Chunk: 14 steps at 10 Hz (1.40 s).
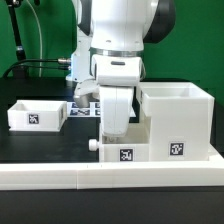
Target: Assemble drawer
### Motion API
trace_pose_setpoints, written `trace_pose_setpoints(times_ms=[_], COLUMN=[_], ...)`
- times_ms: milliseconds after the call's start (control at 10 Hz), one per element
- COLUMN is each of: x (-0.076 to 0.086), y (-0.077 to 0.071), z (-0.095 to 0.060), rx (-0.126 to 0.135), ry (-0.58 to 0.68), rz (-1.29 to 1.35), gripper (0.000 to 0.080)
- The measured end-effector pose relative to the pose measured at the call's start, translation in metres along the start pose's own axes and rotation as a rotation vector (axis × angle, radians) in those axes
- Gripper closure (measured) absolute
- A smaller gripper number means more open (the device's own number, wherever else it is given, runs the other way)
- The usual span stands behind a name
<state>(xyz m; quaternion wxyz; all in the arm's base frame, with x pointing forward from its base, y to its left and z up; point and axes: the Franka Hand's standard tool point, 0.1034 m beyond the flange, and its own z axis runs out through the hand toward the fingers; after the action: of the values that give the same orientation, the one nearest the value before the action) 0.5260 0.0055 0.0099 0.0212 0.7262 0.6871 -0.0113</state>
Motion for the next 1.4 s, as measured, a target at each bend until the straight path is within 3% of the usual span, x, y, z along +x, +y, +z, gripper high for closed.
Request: trace_pose_setpoints(times_ms=[200, 400, 600, 700, 800, 900, 1000, 1100, 1200, 1400], x=[0.005, 0.007, 0.005, 0.005, 0.005, 0.006, 0.006, 0.007, 0.005, -0.004], y=[0.0, 0.007, 0.011, 0.011, 0.011, 0.011, 0.014, 0.017, 0.018, 0.019], z=[0.0, -0.001, -0.001, -0.001, -0.002, -0.003, -0.01, -0.023, -0.035, -0.053], rx=[0.002, 0.048, 0.048, 0.048, 0.048, 0.049, 0.046, 0.042, 0.053, 0.084], ry=[-0.002, -0.025, -0.028, -0.028, -0.028, -0.029, -0.03, -0.032, -0.039, -0.054], rz=[-0.003, -0.023, -0.018, -0.017, -0.017, -0.018, -0.013, -0.01, -0.008, 0.002], gripper=[0.0757, 0.0757, 0.0757, 0.0662, 0.0662, 0.0485, 0.0485, 0.0302, 0.02, 0.016])
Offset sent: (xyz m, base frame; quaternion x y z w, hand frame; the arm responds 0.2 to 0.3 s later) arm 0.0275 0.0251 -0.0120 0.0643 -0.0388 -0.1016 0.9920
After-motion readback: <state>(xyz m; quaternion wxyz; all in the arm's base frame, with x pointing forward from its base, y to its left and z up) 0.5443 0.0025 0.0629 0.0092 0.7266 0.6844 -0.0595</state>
